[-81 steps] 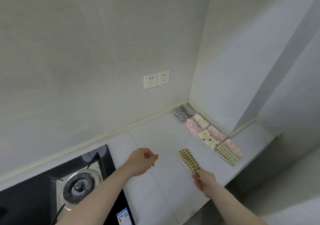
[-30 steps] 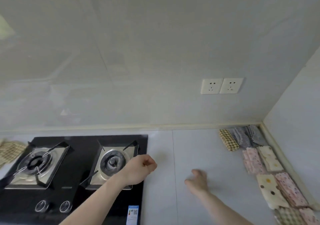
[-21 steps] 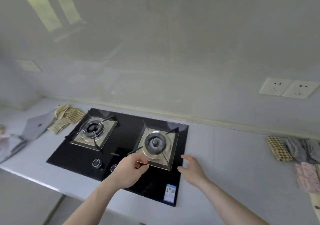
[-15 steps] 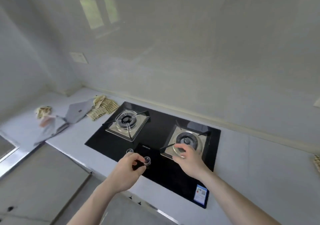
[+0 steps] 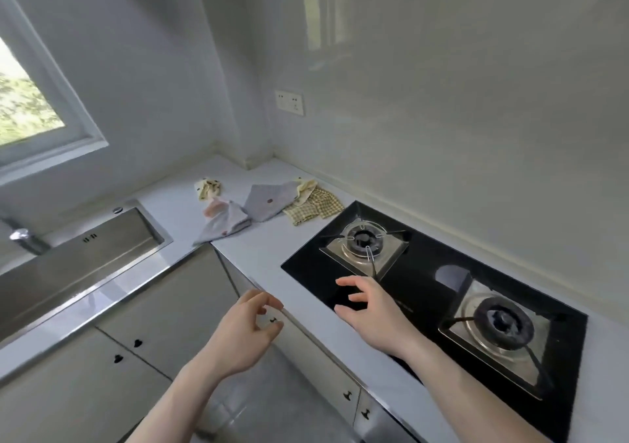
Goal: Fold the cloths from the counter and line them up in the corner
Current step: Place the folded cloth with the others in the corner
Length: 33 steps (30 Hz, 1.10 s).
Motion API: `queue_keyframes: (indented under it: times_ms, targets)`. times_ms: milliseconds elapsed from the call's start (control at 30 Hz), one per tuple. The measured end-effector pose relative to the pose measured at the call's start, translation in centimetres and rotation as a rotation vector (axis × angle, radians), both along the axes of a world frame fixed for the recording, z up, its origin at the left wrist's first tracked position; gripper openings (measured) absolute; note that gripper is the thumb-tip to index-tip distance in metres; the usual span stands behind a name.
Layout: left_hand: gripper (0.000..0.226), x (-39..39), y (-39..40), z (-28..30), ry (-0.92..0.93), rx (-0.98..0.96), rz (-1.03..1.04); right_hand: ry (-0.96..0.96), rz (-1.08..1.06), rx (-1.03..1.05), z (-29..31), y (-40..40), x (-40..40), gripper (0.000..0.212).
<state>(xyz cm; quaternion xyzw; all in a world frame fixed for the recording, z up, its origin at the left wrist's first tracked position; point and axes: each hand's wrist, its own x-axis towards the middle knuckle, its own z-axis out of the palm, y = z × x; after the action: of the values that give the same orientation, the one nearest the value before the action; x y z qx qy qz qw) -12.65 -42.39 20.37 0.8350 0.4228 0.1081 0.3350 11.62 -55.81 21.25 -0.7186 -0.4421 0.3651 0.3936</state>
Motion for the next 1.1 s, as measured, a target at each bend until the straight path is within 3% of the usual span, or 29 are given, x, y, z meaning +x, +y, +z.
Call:
queue_keyframes:
  times_ms: [633,967,1100]
  targets:
    - [0.019,-6.6,21.3,-1.7,-0.013,-0.104,0.305,-0.013,0.24,-0.049,-2.1,26.4,-3.1,0.04]
    - [0.02,-5.2,39.5,-7.7,0.111,-0.162,0.211,-0.063,0.071,-0.136,-3.6,32.3,-2.4,0.039]
    - [0.023,-4.5,47.0,-10.7,0.164,-0.283,0.207,-0.032,-0.056,-0.181,-4.5,35.2,-4.2,0.037]
